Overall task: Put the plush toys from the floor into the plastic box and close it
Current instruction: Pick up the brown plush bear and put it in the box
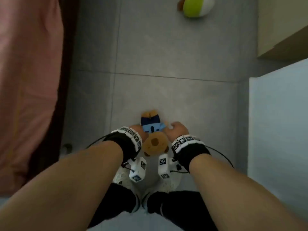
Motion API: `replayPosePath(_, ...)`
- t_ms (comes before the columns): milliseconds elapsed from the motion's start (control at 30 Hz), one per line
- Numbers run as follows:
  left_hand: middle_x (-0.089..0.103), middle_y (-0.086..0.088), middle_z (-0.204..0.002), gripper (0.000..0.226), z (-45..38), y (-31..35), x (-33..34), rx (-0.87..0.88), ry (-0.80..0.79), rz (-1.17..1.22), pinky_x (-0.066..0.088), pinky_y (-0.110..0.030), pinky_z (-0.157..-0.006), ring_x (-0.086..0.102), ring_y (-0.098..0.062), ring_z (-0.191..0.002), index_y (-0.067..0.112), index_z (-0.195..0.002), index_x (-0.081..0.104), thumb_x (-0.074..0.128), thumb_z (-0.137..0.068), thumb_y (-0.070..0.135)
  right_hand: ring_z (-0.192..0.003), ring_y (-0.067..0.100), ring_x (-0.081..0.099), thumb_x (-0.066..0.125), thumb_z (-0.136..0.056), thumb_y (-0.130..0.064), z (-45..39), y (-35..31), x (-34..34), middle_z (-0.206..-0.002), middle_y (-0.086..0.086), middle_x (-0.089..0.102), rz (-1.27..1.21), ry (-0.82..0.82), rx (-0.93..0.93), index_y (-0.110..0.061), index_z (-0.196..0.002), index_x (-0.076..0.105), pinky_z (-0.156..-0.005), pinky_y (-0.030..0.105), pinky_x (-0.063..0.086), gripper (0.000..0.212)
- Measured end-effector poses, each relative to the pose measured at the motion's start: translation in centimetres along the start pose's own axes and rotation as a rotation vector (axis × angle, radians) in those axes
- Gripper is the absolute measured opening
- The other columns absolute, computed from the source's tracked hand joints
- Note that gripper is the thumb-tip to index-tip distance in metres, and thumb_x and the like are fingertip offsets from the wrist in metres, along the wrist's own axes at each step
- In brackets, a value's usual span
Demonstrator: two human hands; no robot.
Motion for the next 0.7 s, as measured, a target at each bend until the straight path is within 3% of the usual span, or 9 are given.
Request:
replayPosePath(67,0.066,-0.011,-0.119,0.037,-4.4,-1.3,3.5,-0.06,-0.028,0.058,0.046,-0.031,-0.08,0.063,-0.028,-0.108,0.009,-0.118,0.062,0.056,-0.09,0.033,-0.095,0.037,0.066,0.061,-0.092,-0.03,-4.0,1.6,4.0,-0.097,0.012,0.072,-0.032,-0.11,0.042,-0.009,-0.097,0.071,-0.072,0.028,0.047,0.024)
replayPosePath(200,0.056,-0.013,-0.134,0.059,-10.0,-3.3,10.5,-0.119,-0.233,0.289,0.047,-0.039,-0.1,0.054,-0.03,-0.12,0.011,-0.136,0.05,0.062,-0.087,0.043,-0.122,0.032,0.058,0.059,-0.093,-0.048,-9.0,5.6,9.9,-0.135,0.014,0.062,-0.189,-0.317,0.302,-0.009,-0.132,0.061,-0.083,0.029,0.044,0.055)
replayPosePath(333,0.053,-0.01,-0.136,0.079,-9.2,-2.0,10.2,-0.138,-0.374,0.571,0.045,-0.039,-0.098,0.055,-0.031,-0.119,0.017,-0.142,0.043,0.071,-0.077,0.054,-0.126,0.038,0.052,0.049,-0.1,-0.044,-8.1,4.8,10.9,-0.145,0.022,0.051,-0.167,-0.494,0.312,-0.008,-0.142,0.049,-0.092,0.036,0.042,0.056)
replayPosePath(400,0.061,-0.008,-0.122,0.081,-6.5,-0.5,6.8,-0.099,-0.332,0.712,0.055,-0.037,-0.081,0.064,-0.023,-0.094,0.012,-0.139,0.045,0.078,-0.074,0.046,-0.125,0.036,0.053,0.051,-0.097,-0.047,-5.8,2.8,8.0,-0.144,0.02,0.053,-0.245,-0.488,0.27,-0.01,-0.144,0.047,-0.098,0.039,0.045,0.06)
replayPosePath(467,0.059,-0.006,-0.12,0.09,-2.5,1.4,2.1,-0.058,-0.25,0.747,0.051,-0.027,-0.066,0.061,-0.016,-0.082,0.011,-0.139,0.042,0.084,-0.066,0.043,-0.121,0.033,0.056,0.055,-0.093,-0.053,-2.7,0.3,3.5,-0.141,0.017,0.056,-0.33,-0.447,0.223,-0.013,-0.143,0.05,-0.104,0.04,0.045,0.064)
replayPosePath(567,0.056,-0.013,-0.134,0.106,5.2,4.5,-5.6,-0.05,-0.146,0.758,0.05,-0.033,-0.074,0.06,-0.026,-0.099,0.013,-0.141,0.039,0.088,-0.055,0.051,-0.113,0.029,0.058,0.058,-0.091,-0.055,3.2,-4.5,-5.2,-0.138,0.013,0.06,-0.399,-0.373,0.142,-0.018,-0.138,0.057,-0.106,0.043,0.044,0.06)
replayPosePath(700,0.066,-0.012,-0.12,0.115,19.0,10.4,-16.9,0.008,-0.167,0.763,0.054,-0.048,-0.091,0.066,-0.031,-0.101,0.019,-0.131,0.052,0.084,-0.032,0.069,-0.119,0.031,0.059,0.058,-0.089,-0.06,14.0,-11.7,-19.1,-0.135,0.012,0.063,-0.363,-0.291,0.026,-0.02,-0.134,0.061,-0.106,0.043,0.046,0.061)
Point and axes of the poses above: each hand's wrist, its own z-axis away from the middle knuckle, its own x-axis out of the palm, y = z × x, the point moved 7 cm from there along -z, towards the middle knuckle
